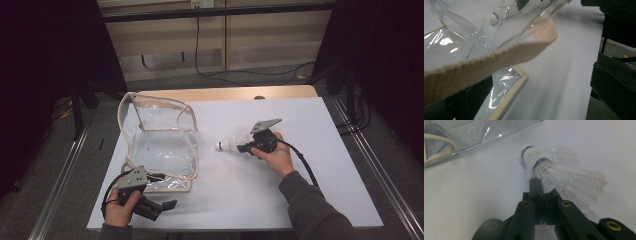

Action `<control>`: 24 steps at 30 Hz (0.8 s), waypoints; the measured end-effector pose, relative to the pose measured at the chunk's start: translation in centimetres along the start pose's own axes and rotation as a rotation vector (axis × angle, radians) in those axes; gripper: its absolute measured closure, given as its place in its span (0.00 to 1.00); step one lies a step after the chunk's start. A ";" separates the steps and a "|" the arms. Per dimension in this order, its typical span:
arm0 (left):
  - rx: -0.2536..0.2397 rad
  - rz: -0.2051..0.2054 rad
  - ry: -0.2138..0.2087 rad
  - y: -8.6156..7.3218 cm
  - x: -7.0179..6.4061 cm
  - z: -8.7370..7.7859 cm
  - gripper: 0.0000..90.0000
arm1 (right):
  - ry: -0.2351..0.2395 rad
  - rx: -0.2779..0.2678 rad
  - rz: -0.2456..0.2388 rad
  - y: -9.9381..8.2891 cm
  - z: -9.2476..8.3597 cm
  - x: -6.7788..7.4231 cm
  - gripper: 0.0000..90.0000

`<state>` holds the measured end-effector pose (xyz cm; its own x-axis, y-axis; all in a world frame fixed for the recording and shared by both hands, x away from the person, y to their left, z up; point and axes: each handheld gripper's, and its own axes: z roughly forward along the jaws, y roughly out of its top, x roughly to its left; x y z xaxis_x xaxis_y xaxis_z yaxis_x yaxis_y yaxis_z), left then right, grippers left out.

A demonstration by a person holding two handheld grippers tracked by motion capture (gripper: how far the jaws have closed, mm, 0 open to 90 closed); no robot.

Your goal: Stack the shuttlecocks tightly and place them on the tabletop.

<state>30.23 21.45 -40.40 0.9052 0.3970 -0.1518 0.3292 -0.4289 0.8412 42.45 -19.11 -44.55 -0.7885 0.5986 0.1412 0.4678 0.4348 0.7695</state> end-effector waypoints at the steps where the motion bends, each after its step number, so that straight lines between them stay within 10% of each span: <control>1: 0.000 0.000 0.000 0.0 0.0 0.0 0.05 | -0.001 -0.002 -0.001 0.0 0.0 0.0 0.98; 16: 0.001 0.002 0.000 0.0 0.0 0.0 0.05 | -0.030 0.001 0.011 0.0 -0.6 -0.3 0.88; 24: 0.001 0.001 0.000 0.0 0.0 0.0 0.05 | 0.003 0.001 0.016 0.0 -0.7 -0.1 1.00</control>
<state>30.22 21.46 -40.39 0.9053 0.3971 -0.1509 0.3288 -0.4299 0.8409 42.28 -19.67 -44.15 -0.7822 0.6034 0.1552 0.4805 0.4257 0.7667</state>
